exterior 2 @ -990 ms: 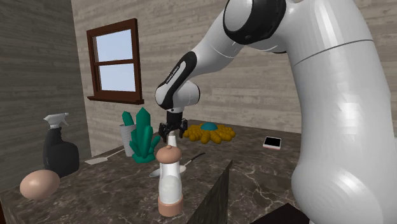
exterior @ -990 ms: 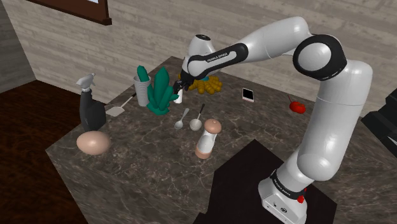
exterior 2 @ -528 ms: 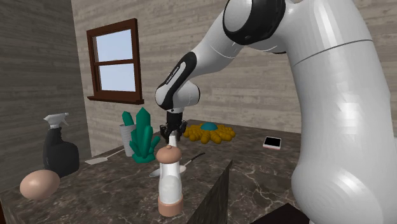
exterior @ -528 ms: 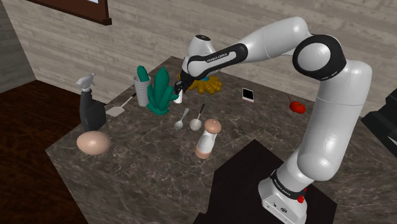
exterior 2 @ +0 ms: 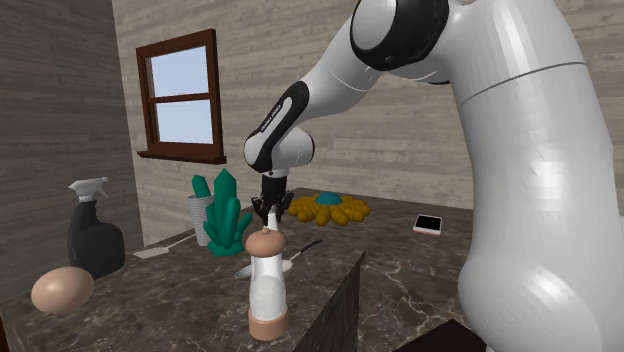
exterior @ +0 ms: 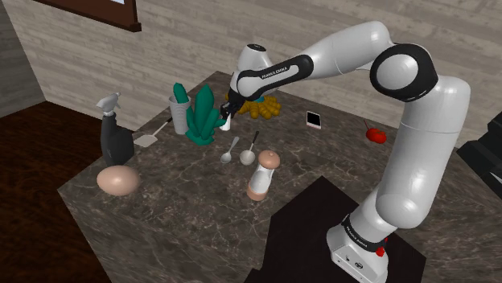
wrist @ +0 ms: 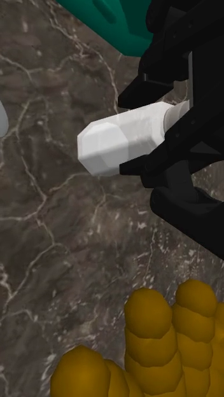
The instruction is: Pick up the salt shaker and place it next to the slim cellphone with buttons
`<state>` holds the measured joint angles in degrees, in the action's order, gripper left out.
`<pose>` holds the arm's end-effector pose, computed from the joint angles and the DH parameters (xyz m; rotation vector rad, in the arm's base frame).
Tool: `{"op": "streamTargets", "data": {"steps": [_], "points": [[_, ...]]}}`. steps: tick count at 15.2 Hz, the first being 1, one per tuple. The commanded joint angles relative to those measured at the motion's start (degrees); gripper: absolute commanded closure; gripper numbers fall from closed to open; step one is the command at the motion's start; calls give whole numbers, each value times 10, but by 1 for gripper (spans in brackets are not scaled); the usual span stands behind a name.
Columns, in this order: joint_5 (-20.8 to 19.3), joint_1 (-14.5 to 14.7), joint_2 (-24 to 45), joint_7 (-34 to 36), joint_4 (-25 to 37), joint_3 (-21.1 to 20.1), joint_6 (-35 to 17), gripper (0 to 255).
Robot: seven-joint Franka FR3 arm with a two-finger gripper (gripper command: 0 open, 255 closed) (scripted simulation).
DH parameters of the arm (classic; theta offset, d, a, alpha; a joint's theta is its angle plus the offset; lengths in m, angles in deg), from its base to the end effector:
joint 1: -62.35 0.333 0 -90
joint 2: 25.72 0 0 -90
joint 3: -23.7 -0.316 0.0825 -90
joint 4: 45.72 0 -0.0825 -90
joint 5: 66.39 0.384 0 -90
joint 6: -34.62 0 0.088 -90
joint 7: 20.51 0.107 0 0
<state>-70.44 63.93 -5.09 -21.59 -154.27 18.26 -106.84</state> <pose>0.6427 0.0752 0.3362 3.1043 0.2836 0.3396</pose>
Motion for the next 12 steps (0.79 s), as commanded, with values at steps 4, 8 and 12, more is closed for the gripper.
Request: {"op": "streamTargets", "data": {"steps": [4,8,12], "points": [[2,-1,-12,-2,6,-1,19,255],[5,-2,-27,-4,17,-2,45,255],[8,-2,-41,-6,30,-4,71,255]]}}
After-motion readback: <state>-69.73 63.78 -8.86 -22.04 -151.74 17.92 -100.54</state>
